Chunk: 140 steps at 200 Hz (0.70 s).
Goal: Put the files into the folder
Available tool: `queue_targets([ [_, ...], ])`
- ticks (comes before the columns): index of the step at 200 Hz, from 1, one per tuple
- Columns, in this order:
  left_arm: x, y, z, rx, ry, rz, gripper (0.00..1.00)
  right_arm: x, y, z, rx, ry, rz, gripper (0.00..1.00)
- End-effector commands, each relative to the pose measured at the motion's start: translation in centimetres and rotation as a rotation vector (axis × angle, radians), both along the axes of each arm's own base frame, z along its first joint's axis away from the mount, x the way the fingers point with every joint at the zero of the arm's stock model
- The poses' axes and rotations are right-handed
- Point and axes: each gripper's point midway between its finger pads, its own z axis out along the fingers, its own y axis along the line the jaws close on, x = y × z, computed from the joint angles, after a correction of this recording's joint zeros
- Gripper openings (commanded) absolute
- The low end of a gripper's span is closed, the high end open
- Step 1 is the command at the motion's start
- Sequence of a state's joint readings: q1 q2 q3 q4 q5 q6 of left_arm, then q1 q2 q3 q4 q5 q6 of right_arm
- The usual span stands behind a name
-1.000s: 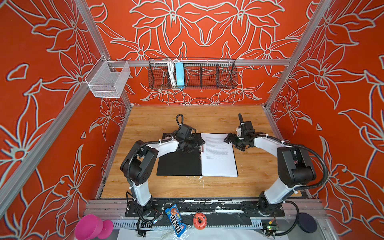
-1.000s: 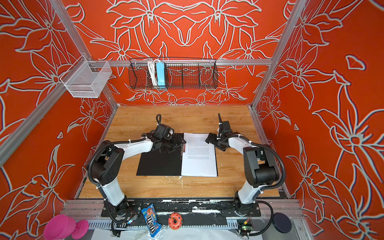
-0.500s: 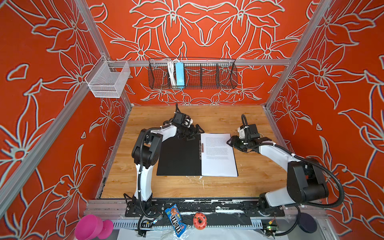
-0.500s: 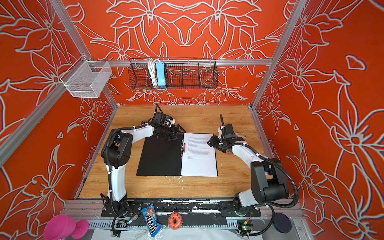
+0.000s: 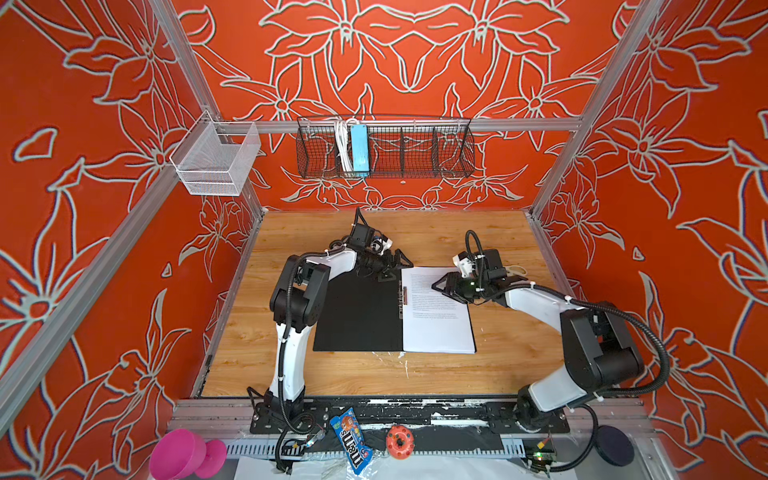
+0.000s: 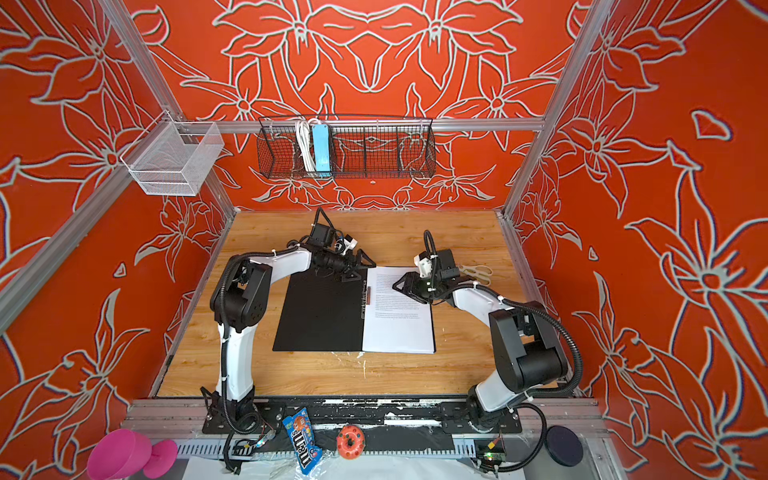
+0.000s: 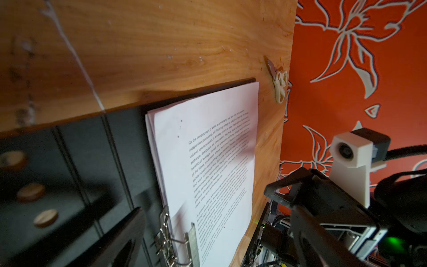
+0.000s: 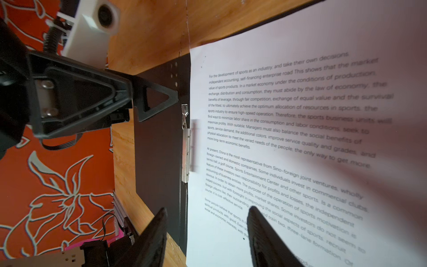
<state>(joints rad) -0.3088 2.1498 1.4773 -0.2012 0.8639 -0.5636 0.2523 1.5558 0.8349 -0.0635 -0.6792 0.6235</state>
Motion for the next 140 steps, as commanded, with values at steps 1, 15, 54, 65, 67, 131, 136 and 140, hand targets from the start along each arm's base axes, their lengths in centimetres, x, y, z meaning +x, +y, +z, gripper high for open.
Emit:
queue_targets([
  [1, -0.2, -0.5, -0.7, -0.023, 0.028, -0.017, 0.98, 0.0, 0.7, 0.9, 0.036, -0.020, 0.021, 0.58],
  [15, 0.0, -0.5, -1.0, -0.027, 0.038, -0.015, 0.98, -0.1, 1.0, 1.0, 0.045, -0.021, 0.035, 0.61],
  [54, 0.1, -1.0, -1.0, -0.056, 0.047, -0.019, 0.98, -0.3, 1.6, 0.8, 0.030, -0.021, 0.057, 0.69],
  [65, -0.1, -1.3, -0.8, -0.066, 0.047, -0.026, 0.98, -0.3, 1.7, 0.7, 0.032, -0.017, 0.057, 0.71],
  [67, -0.1, -1.3, -0.8, -0.067, 0.047, -0.027, 0.98, -0.3, 1.7, 0.7, 0.032, -0.016, 0.059, 0.71],
  [131, -0.6, -1.7, -0.9, -0.088, 0.054, -0.043, 0.98, -0.4, 1.9, 0.5, 0.018, -0.019, 0.067, 0.78],
  [136, -0.7, -1.6, -0.8, -0.090, 0.054, -0.042, 0.98, -0.3, 1.8, 0.5, 0.016, -0.019, 0.067, 0.78],
  [140, -0.7, -1.7, -0.7, -0.094, 0.054, -0.043, 0.98, -0.3, 1.8, 0.4, 0.016, -0.017, 0.066, 0.78],
])
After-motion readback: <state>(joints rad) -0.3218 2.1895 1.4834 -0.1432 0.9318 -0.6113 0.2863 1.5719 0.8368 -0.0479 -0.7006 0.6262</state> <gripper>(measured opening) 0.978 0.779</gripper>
